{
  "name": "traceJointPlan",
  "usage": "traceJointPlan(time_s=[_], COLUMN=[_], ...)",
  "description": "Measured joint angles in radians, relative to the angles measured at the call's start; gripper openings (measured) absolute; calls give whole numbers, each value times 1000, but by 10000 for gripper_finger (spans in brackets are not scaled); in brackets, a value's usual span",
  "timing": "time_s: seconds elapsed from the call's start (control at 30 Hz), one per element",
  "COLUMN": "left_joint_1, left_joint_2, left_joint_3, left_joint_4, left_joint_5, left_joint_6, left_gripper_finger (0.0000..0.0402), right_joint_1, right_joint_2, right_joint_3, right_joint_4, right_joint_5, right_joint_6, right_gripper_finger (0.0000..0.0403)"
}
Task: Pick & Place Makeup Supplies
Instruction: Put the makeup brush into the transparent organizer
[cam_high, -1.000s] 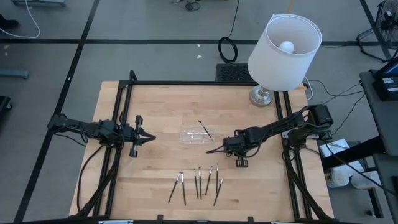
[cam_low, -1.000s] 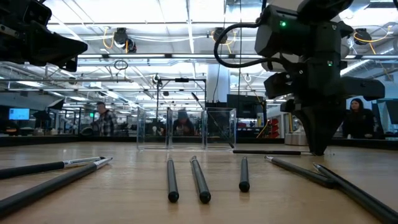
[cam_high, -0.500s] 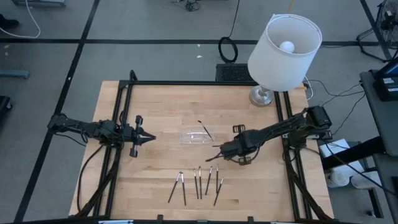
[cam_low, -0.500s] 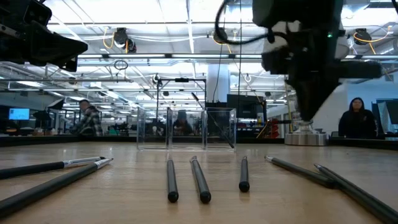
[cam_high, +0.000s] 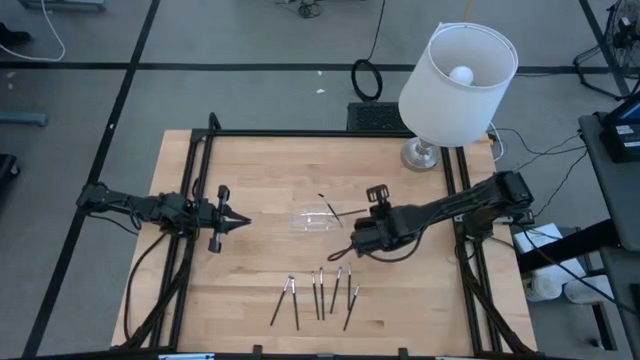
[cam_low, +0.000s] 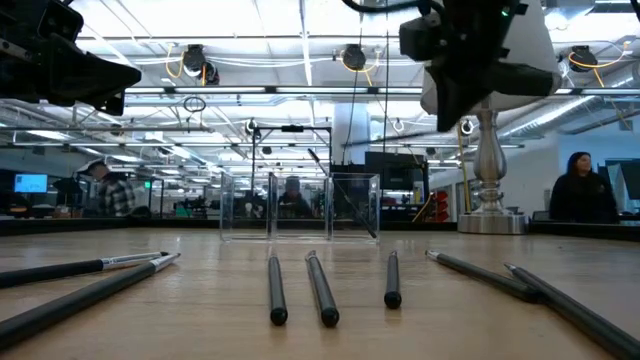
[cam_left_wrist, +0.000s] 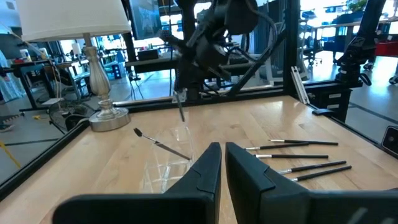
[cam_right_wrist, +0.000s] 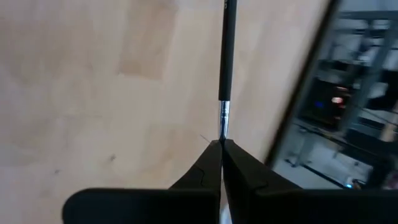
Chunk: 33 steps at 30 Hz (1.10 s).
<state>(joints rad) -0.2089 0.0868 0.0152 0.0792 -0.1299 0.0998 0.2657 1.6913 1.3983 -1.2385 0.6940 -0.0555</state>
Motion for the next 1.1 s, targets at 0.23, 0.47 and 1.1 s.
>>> traceJointPlan(time_s=[0.23, 0.47, 1.1], left_joint_1=[0, 0, 0], left_joint_2=[0, 0, 0], left_joint_3=[0, 0, 0], left_joint_4=[0, 0, 0], left_joint_5=[0, 0, 0], left_joint_6=[0, 0, 0], left_gripper_finger=[31, 31, 31], right_joint_1=[0, -7, -56], right_joint_2=[-1, -2, -2], right_joint_3=[47, 48, -225], right_joint_4=[-8, 271, 1104], right_joint_5=[289, 513, 452], right_joint_6=[-192, -655, -1590], right_gripper_finger=[1, 0, 0])
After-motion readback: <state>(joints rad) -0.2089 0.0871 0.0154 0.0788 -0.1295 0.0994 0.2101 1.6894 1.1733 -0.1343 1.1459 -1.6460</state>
